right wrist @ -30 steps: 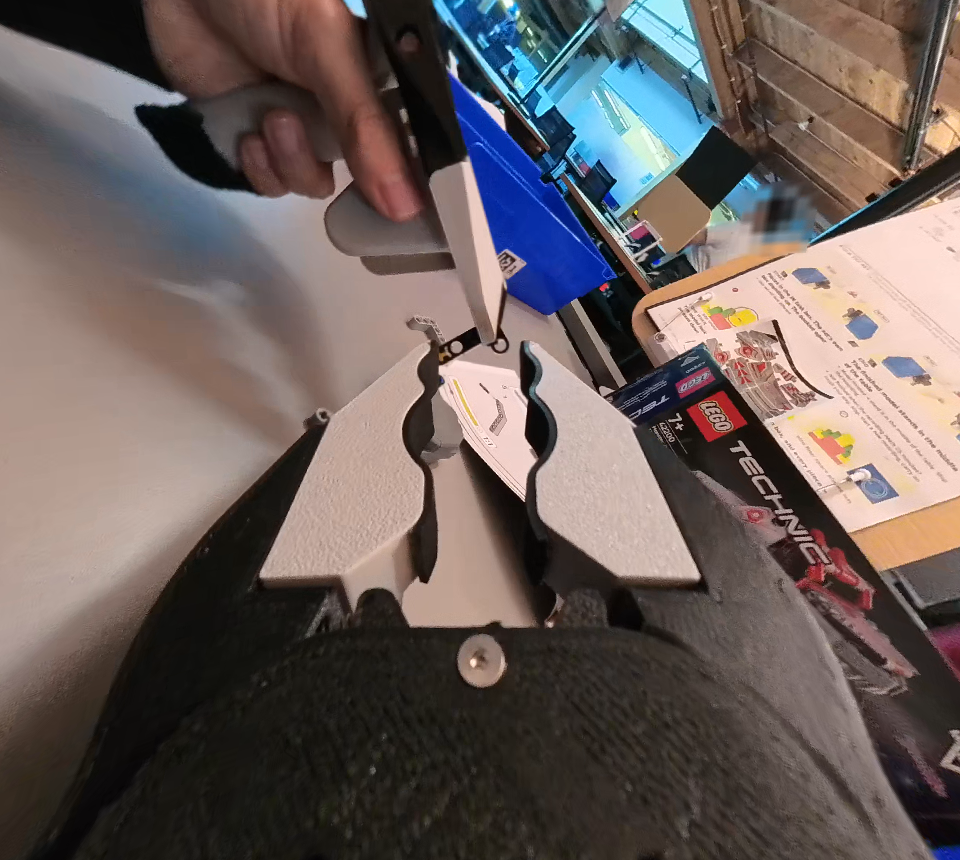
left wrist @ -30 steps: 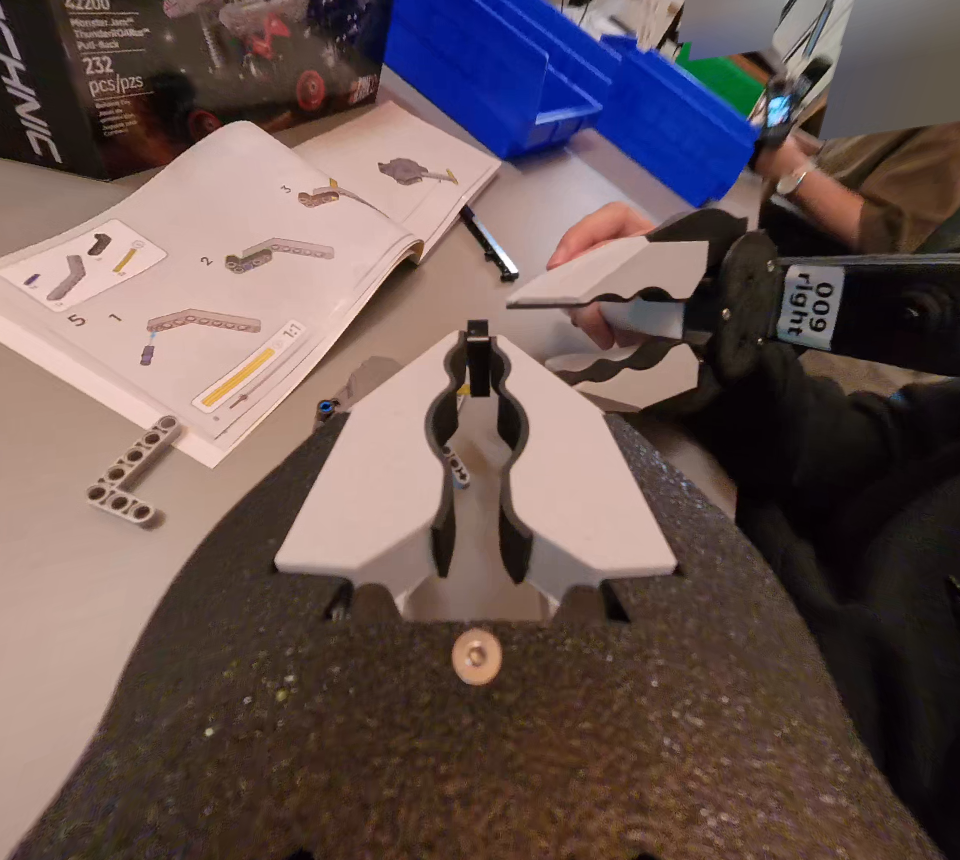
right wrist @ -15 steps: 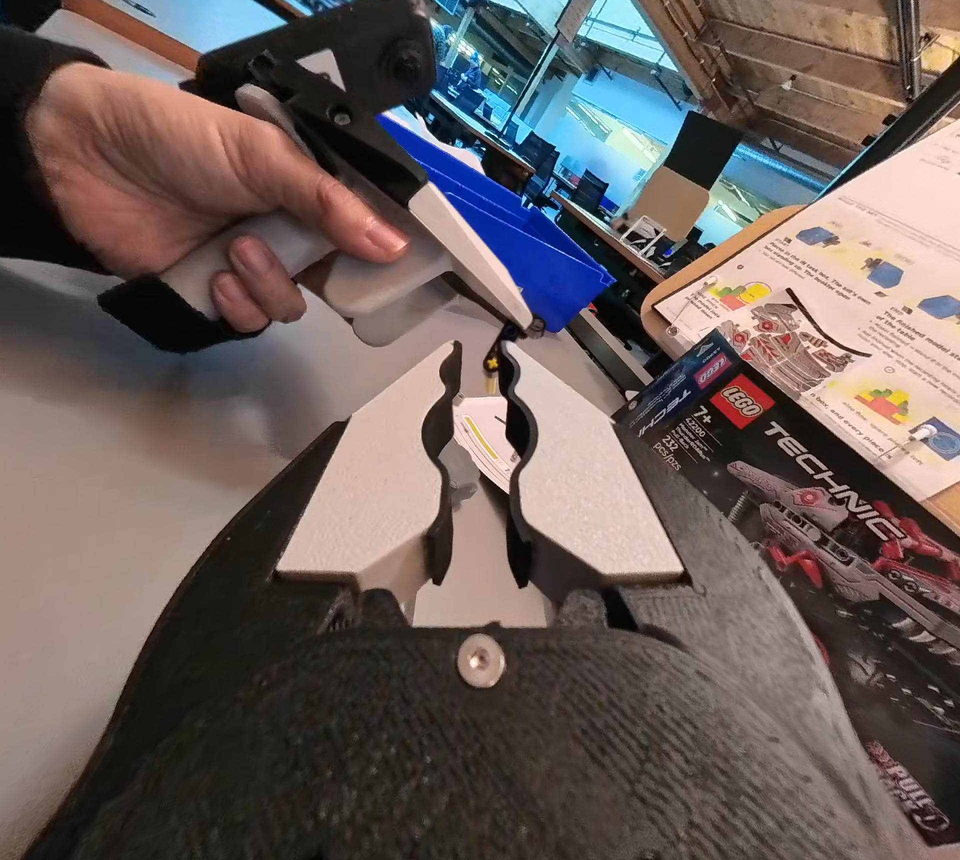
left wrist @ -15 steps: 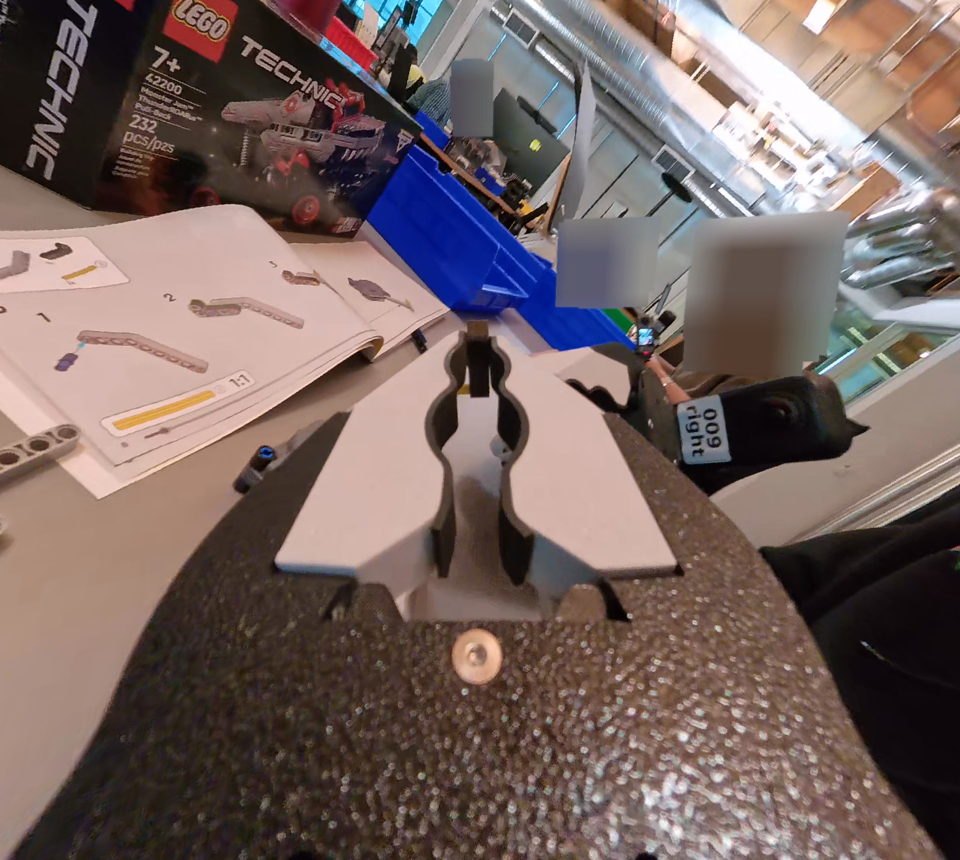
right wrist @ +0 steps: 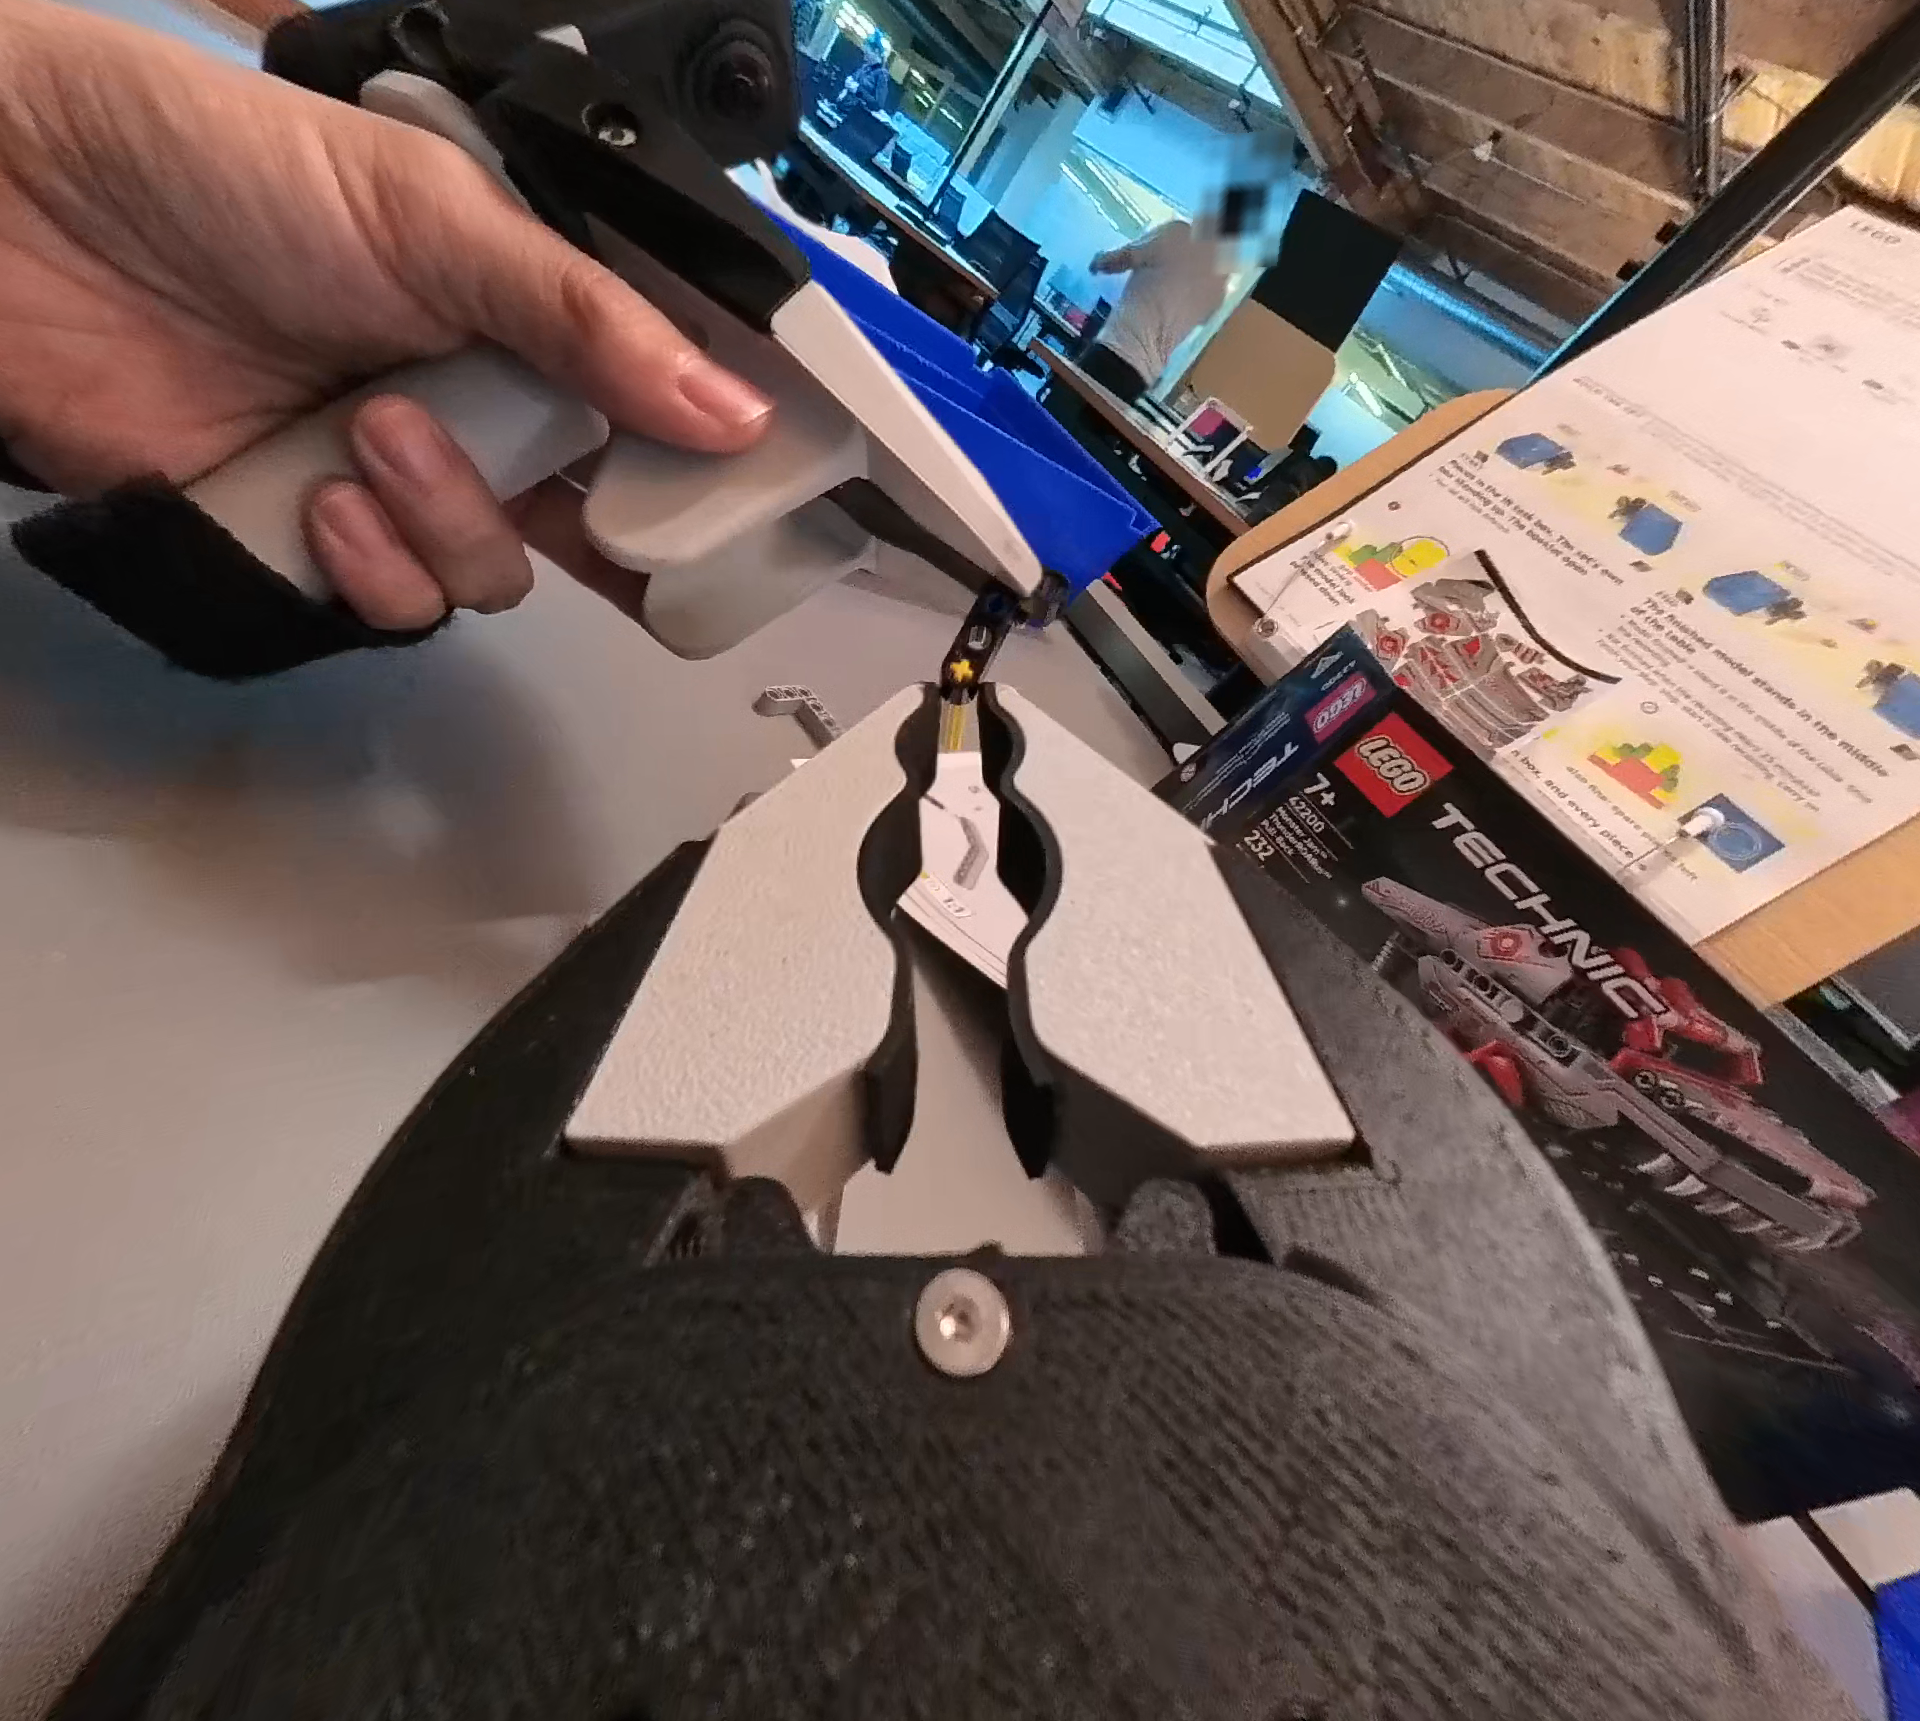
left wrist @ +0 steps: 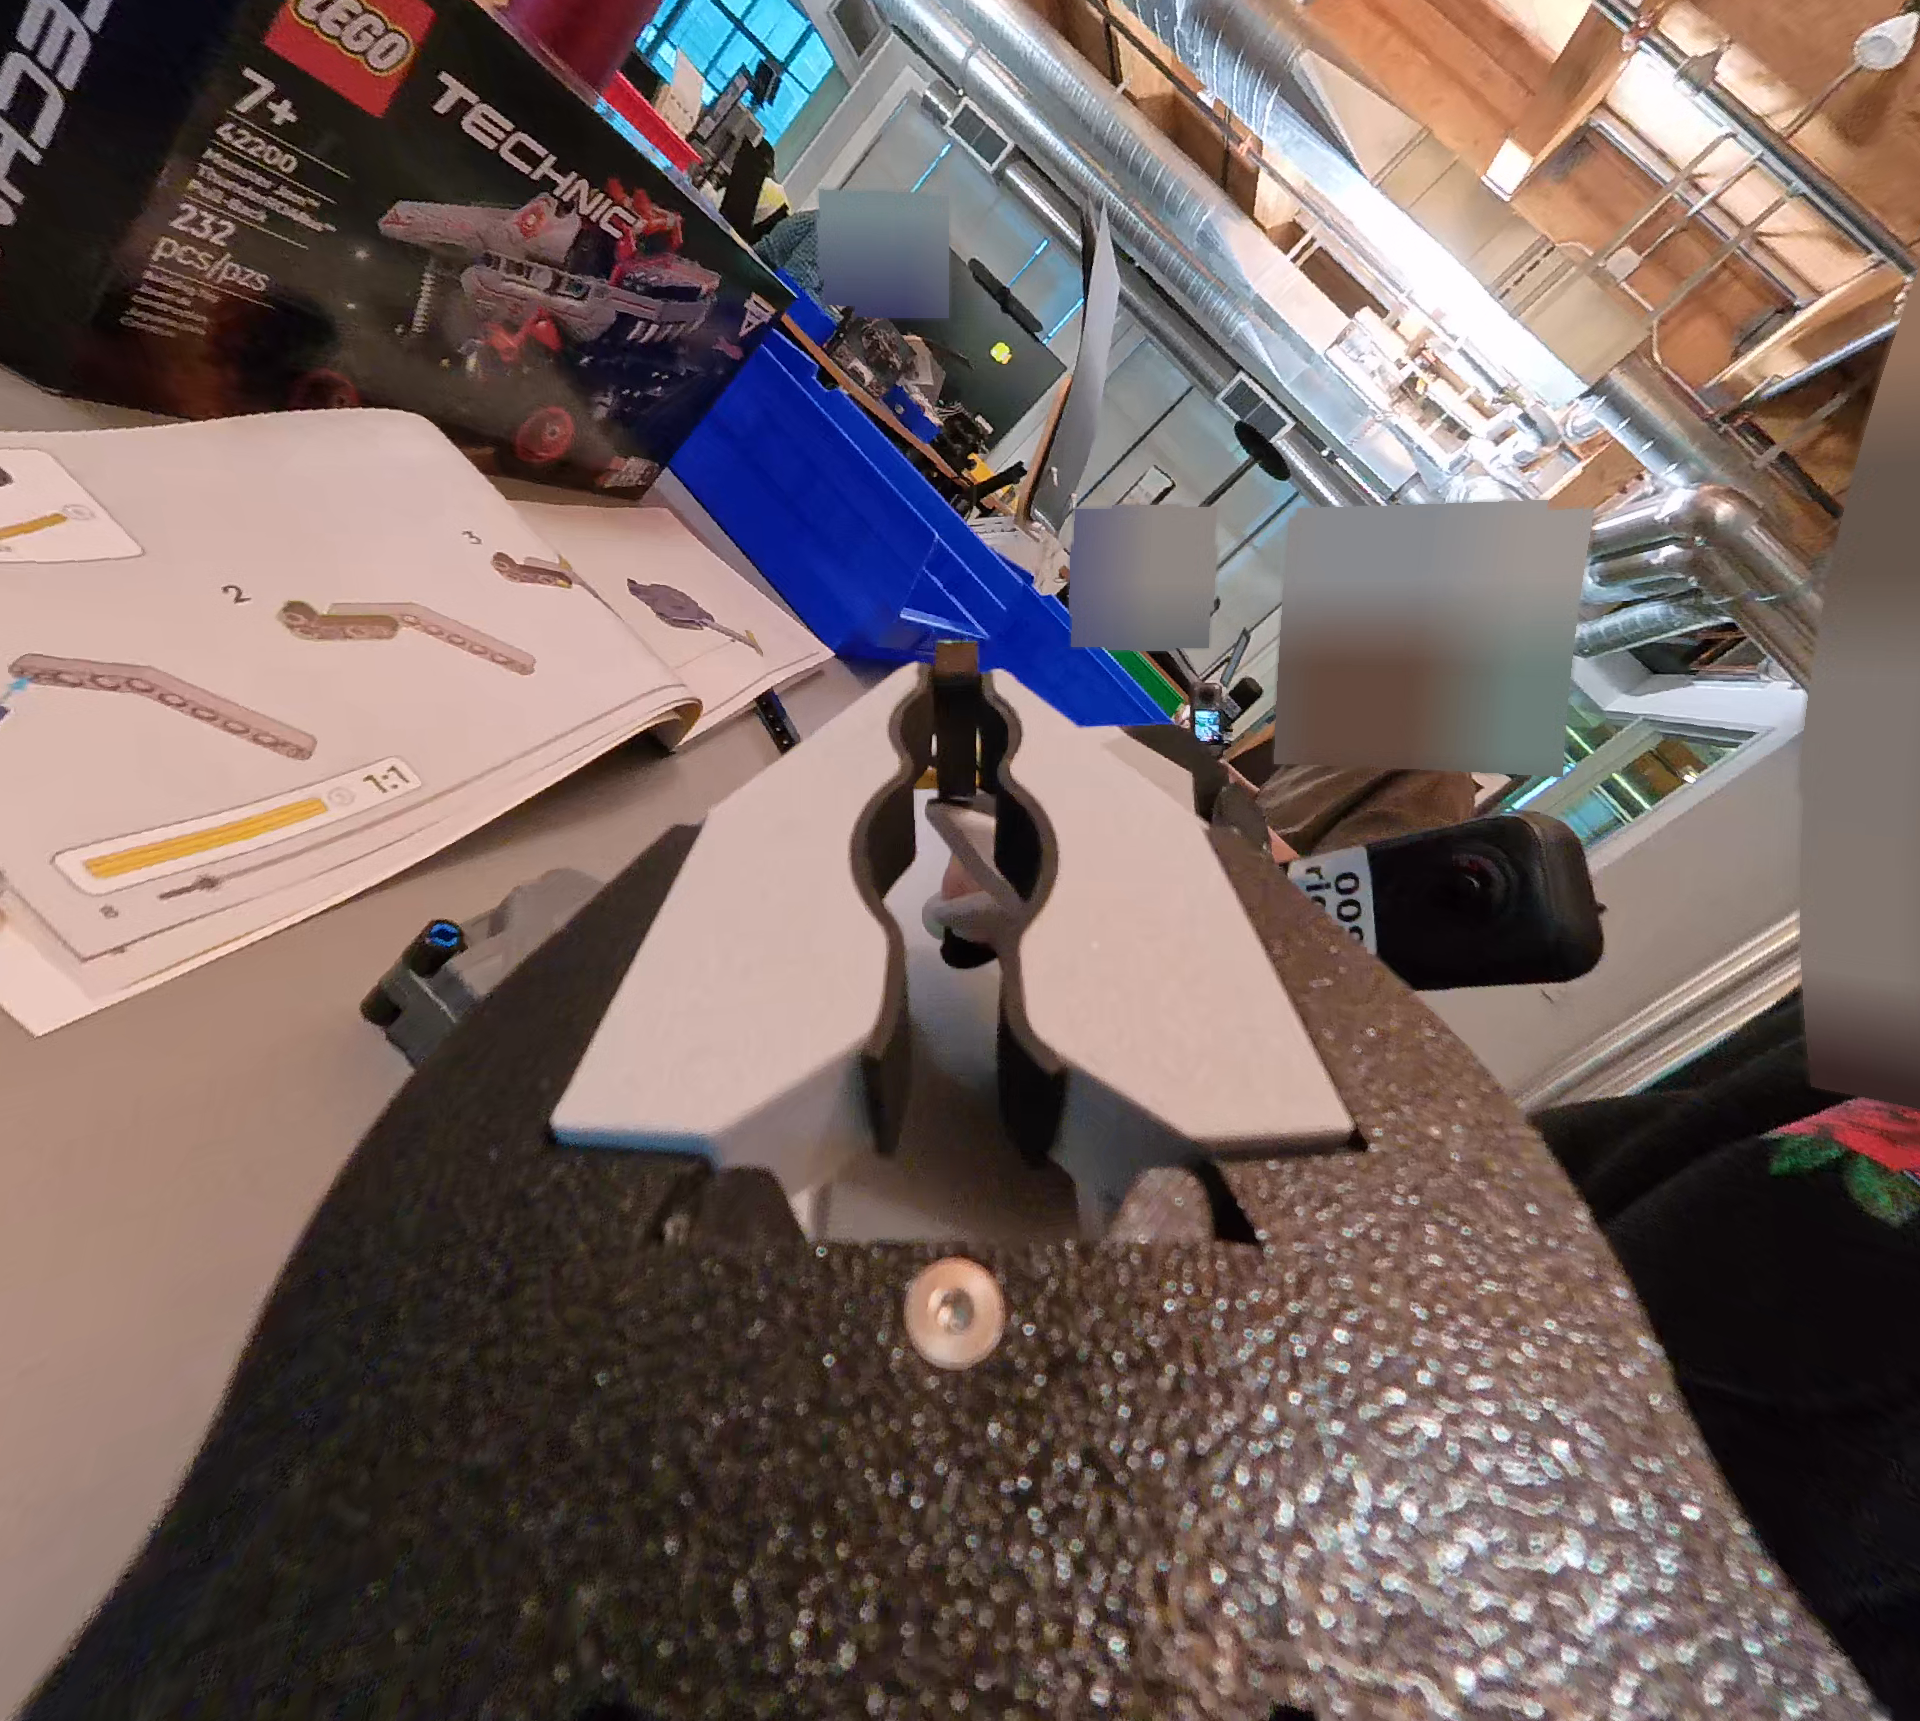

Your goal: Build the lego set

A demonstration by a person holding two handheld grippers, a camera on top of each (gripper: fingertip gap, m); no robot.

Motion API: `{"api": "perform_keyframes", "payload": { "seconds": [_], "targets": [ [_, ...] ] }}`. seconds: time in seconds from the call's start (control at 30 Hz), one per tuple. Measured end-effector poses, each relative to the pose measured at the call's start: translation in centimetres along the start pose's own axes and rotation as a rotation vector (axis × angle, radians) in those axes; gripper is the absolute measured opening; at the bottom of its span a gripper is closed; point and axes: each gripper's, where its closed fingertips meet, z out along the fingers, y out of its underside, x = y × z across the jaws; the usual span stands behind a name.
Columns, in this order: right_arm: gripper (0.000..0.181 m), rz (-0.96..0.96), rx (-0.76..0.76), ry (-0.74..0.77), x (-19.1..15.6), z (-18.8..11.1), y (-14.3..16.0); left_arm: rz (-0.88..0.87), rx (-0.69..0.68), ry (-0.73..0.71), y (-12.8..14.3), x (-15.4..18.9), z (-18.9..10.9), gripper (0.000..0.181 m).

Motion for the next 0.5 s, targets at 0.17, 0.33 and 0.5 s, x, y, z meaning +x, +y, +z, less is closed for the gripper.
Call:
{"api": "perform_keyframes", "payload": {
  "seconds": [0.17,0.33,0.5],
  "targets": [
    [0.004,-0.007,0.024,-0.092,-0.7,-0.6,0.4,0.026,-0.084,0.036,1.0,0.1,-0.4,0.005],
    [0.001,0.119,0.081,-0.260,-1.7,-1.6,0.2,0.175,-0.246,0.117,2.7,0.8,-1.4,0.006],
    [0.000,0.122,0.046,-0.321,-2.5,-1.8,1.0,0.562,-0.409,0.079,3.7,0.1,-3.0,0.014]
  ]
}}
